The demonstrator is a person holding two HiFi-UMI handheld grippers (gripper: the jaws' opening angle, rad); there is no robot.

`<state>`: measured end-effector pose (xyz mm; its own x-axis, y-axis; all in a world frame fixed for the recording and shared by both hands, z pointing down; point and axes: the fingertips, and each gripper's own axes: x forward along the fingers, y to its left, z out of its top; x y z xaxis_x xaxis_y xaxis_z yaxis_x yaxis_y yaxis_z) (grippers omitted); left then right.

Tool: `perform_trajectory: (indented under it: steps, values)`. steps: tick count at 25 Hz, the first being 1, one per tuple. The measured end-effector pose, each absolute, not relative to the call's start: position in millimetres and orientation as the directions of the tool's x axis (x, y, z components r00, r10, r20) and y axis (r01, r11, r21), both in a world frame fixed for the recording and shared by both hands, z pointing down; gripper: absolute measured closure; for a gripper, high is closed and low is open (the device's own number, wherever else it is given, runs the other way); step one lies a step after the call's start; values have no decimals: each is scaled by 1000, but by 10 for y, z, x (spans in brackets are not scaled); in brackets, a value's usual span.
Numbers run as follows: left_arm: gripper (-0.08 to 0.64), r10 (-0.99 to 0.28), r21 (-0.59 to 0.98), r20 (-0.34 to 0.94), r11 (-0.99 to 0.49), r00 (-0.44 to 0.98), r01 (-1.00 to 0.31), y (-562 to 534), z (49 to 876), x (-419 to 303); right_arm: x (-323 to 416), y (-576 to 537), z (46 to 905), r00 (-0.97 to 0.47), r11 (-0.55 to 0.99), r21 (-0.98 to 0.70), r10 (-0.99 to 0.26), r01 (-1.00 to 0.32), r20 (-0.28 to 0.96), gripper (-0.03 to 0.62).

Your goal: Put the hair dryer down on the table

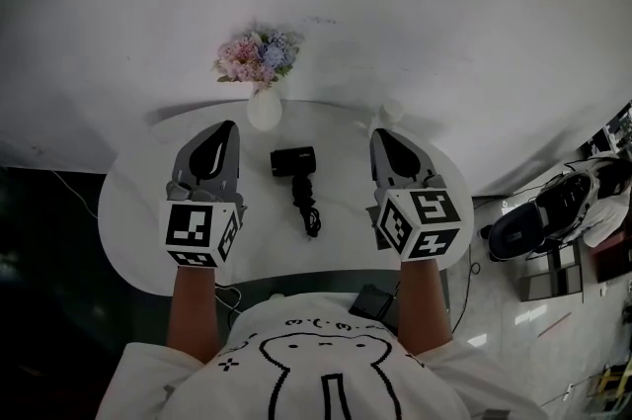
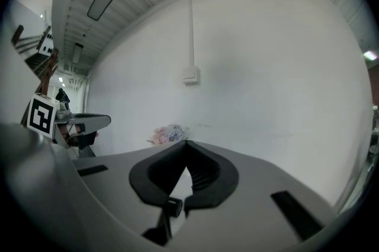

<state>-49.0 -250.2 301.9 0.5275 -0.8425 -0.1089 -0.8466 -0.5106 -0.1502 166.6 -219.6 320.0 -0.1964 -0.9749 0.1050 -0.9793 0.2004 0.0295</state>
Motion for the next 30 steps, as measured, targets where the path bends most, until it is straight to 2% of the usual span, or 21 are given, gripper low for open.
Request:
perform_trajectory:
  steps: [3, 9, 15, 30]
  values:
    - [540, -839, -159, -118, -512, 531, -844, -2498, 2983, -474, 1713, -2138, 3023, -165, 167, 105, -986, -980, 28, 592]
    - [540, -835, -170, -130, -512, 534, -842, -2471, 2945, -438, 1786, -2032, 2753, -146, 128, 148, -982, -981, -118, 592]
    - [540, -835, -145, -158, -509, 527, -849, -2463, 2878, -487, 1714, -1920, 2581, -207, 154, 230, -952, -961, -224, 592]
    - [540, -835, -172, -163, -500, 525, -849, -2421, 2852, -477, 1697, -1876, 2687, -207, 156, 250, -959, -956, -194, 592]
